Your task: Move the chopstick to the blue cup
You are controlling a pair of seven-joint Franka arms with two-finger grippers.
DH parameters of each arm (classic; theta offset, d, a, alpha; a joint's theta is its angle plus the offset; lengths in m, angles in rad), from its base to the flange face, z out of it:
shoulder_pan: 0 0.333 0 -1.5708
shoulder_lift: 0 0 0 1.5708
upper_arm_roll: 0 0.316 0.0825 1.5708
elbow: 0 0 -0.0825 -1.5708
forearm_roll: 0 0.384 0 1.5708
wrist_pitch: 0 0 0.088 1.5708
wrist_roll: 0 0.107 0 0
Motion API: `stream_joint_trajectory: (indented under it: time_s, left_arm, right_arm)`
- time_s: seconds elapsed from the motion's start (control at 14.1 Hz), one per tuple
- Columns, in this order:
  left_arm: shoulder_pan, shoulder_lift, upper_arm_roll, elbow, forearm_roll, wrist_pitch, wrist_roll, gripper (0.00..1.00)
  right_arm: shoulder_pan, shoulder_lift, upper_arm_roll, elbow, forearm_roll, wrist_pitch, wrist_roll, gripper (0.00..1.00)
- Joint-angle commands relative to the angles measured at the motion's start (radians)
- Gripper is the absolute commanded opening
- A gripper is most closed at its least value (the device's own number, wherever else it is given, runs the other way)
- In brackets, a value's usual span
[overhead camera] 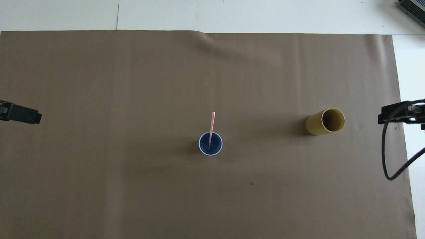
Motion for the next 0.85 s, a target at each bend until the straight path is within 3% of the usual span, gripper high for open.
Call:
stream_joint_trajectory:
  time_s: [0.0,0.78]
  left_arm:
    - [0.012,-0.015,-0.002,-0.021,-0.011,0.019,0.015,1.00]
    - [0.012,-0.018,-0.002,-0.024,-0.011,0.006,0.013,1.00]
  right_arm:
    - [-0.003,-0.029,0.002,-0.043,-0.002,0.028,-0.027,1.00]
    - [-0.005,-0.028,0.005,-0.039,0.027,0.011,-0.024,1.00]
